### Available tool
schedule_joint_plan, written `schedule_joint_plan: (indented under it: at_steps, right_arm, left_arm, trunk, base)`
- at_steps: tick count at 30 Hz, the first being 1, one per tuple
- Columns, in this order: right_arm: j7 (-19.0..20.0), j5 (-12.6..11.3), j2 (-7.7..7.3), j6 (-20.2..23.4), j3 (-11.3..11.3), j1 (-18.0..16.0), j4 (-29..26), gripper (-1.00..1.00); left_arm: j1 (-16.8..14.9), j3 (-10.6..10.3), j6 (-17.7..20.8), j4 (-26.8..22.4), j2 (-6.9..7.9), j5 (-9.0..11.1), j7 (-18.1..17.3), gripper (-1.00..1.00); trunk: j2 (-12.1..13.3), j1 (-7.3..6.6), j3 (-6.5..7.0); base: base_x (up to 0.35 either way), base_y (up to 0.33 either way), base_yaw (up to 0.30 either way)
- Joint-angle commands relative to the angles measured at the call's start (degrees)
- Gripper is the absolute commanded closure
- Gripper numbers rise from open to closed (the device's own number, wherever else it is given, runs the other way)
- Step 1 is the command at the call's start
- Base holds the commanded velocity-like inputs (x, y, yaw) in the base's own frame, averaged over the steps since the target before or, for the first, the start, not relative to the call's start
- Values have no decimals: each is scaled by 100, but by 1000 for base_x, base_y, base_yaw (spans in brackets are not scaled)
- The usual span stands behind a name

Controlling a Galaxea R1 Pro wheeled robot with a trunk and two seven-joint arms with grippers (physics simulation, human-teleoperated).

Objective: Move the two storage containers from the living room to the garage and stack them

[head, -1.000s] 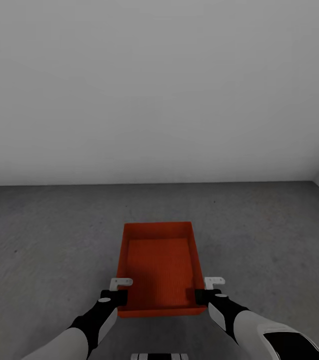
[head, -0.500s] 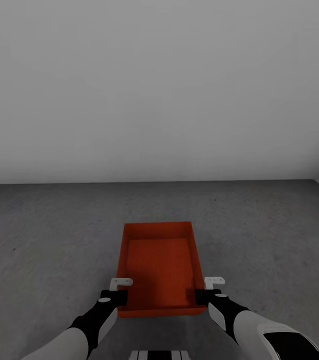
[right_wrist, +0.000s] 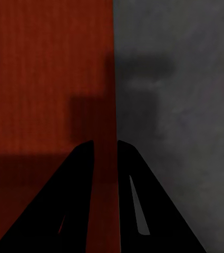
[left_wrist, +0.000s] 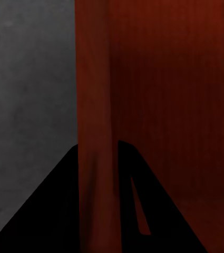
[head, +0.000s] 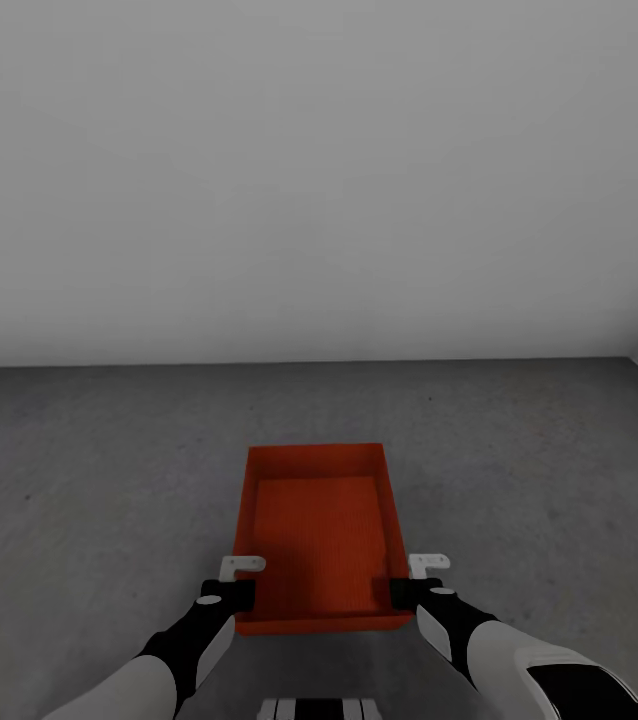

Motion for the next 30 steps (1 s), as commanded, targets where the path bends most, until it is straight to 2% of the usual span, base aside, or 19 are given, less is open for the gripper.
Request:
schedule_joint_plan:
  at_steps: [1,29,30]
  right_arm:
    - [-284,-40,-22,-7,-165,0,16,100]
    - [-293,-40,-74,-33,-158,-2,20,100]
    - [-293,-40,-74,-33,-159,-1,20,-100]
  left_arm:
    - [-4,42,-171,-31,8,-73,153,100]
    - [-5,45,-166,-72,6,-71,153,100]
    - [-5,49,-165,-70,7,-69,153,-100]
  trunk:
    - [-43,21,-22]
    - [-43,21,-22]
    - [-43,21,-22]
  base:
    - [0,0,0]
    - [0,0,0]
    - [0,0,0]
